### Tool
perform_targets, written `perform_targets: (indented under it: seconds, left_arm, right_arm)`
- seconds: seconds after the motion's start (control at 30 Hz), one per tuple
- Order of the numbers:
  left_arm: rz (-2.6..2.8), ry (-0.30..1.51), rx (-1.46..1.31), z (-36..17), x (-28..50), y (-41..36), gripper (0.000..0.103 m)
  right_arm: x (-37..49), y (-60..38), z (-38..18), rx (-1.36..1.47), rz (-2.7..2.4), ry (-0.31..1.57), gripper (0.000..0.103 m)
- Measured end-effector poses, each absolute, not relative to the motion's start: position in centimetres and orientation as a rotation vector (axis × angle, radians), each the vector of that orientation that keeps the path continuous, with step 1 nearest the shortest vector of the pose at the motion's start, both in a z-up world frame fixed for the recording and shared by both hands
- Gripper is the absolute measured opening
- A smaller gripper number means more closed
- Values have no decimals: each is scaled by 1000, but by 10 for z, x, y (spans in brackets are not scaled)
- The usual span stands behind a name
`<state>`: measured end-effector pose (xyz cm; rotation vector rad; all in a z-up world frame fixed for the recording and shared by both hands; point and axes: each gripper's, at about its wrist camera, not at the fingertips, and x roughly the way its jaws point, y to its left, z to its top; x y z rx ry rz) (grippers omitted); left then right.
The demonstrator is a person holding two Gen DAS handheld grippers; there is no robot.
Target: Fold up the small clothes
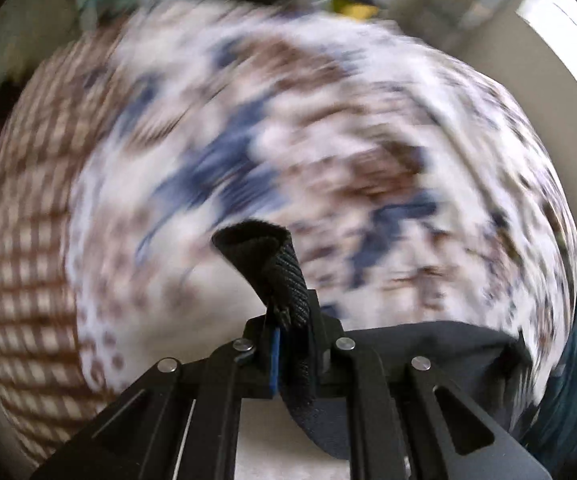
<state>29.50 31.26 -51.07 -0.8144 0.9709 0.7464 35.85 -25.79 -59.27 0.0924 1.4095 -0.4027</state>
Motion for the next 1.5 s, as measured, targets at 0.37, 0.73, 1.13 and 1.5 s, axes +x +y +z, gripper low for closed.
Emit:
perform_targets:
  seconds: [0.37,0.73,1.13,1.5]
  left_arm:
    - [280,901,-261,-392,420,137,8]
    - [-182,1063,-67,-435,488,-136,12]
    - [211,1071,32,-445,439,-28,85]
    - [477,1153,61,-495,443,56,85]
  right_arm:
    - [371,-289,-596,52,-412,1368,97]
    - [339,-424,-619,265,-534,1421,97]
    - [389,-423,-596,569,-135,1366,97]
    - [500,-305,-686,323,-33,1505,61]
